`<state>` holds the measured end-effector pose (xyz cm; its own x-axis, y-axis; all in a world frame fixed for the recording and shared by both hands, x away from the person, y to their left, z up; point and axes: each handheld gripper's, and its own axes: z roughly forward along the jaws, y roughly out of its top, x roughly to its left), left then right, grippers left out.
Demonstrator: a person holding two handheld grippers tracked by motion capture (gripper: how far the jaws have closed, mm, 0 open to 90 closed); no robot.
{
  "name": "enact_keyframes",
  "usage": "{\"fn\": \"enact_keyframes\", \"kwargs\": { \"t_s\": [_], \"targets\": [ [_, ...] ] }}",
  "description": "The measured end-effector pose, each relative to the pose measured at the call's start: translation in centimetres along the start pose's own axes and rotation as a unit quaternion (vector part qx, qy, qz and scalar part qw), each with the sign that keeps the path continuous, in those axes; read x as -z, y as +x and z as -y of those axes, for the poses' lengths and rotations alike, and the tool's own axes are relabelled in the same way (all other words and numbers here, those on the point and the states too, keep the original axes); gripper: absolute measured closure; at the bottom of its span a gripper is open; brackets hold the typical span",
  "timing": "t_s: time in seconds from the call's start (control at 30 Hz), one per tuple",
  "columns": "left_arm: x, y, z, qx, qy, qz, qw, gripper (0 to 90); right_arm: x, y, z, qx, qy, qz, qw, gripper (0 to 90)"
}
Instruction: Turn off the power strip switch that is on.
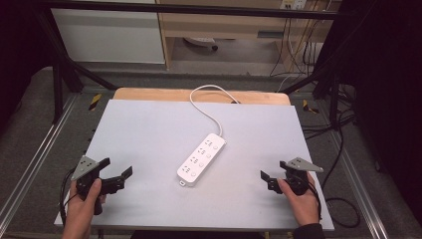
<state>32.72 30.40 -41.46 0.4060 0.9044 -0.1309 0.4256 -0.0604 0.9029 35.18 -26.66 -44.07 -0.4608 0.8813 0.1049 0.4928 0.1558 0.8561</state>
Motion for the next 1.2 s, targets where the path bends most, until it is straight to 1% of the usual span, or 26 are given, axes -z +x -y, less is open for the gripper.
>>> {"fn": "enact_keyframes", "kwargs": {
  "t_s": [0.1,0.13,0.2,0.3,0.33,0.4,0.47,0.53,0.57,0.63,0.73,0.77,0.9,0.93,1.0,1.07,1.17,1.2],
  "targets": [
    [0.0,0.1,0.1,0.003,0.005,0.004,1.0000,6.7,0.2,0.3,-0.3,0.009,-0.026,0.004,0.9996,12.3],
    [0.0,0.0,0.1,0.003,0.002,0.005,1.0000,6.7,0.2,0.4,-0.3,0.014,-0.032,0.010,0.9993,12.0],
    [0.0,-0.2,0.1,-0.004,-0.001,0.006,1.0000,6.7,0.1,0.6,-0.4,0.021,-0.042,0.030,0.9985,10.6],
    [-0.1,-0.5,0.1,-0.013,0.001,0.010,0.9999,6.8,0.1,0.8,-0.4,0.004,-0.028,0.027,0.9992,7.7],
    [-0.2,-0.6,0.1,-0.018,-0.002,0.013,0.9997,6.8,0.1,0.8,-0.4,0.004,-0.025,0.026,0.9994,7.7],
    [-0.2,-0.9,0.2,-0.038,-0.012,0.014,0.9991,6.6,0.1,0.8,-0.5,0.004,-0.027,0.027,0.9993,7.0],
    [-0.2,-1.1,0.2,-0.052,-0.016,0.016,0.9984,5.8,0.0,0.6,-0.6,-0.020,-0.032,0.024,0.9990,4.1],
    [-0.2,-1.2,0.2,-0.049,-0.018,0.021,0.9984,5.2,-0.3,0.6,-0.9,-0.035,-0.039,0.026,0.9983,4.9],
    [-0.2,-1.1,0.1,-0.046,-0.019,0.022,0.9985,5.2,-0.5,0.6,-1.0,-0.034,-0.041,0.030,0.9981,4.9],
    [-0.2,-1.1,0.1,-0.041,-0.018,0.023,0.9987,5.2,-0.9,0.9,-1.0,-0.021,-0.033,0.029,0.9988,4.2],
    [-0.3,-1.2,0.1,-0.033,-0.013,0.025,0.9991,5.2,-1.0,1.4,-0.8,-0.003,-0.024,0.020,0.9995,4.1],
    [-0.3,-1.2,0.1,-0.032,-0.010,0.025,0.9991,5.2,-1.0,1.6,-0.7,-0.002,-0.025,0.018,0.9995,4.1],
    [-0.1,-1.1,0.1,-0.026,-0.013,0.021,0.9993,5.2,-0.7,2.1,-0.6,0.001,-0.028,0.009,0.9996,4.4],
    [-0.1,-1.0,0.2,-0.026,-0.012,0.020,0.9994,5.3,-0.7,2.2,-0.7,0.005,-0.029,0.009,0.9995,4.5],
    [-0.1,-0.9,0.2,-0.027,-0.012,0.020,0.9993,5.3,-0.5,2.3,-0.8,0.003,-0.036,0.008,0.9993,4.3],
    [-0.2,-0.7,0.1,-0.025,-0.015,0.021,0.9993,5.8,-0.5,2.3,-0.8,0.001,-0.035,0.009,0.9994,3.3],
    [-0.1,-0.6,0.2,-0.023,-0.014,0.021,0.9994,6.1,-0.6,2.5,-0.8,0.002,-0.036,0.017,0.9992,3.1],
    [0.0,-0.6,0.2,-0.023,-0.015,0.021,0.9994,6.2,-0.6,2.5,-0.8,0.003,-0.035,0.016,0.9993,3.2]
  ]
}}
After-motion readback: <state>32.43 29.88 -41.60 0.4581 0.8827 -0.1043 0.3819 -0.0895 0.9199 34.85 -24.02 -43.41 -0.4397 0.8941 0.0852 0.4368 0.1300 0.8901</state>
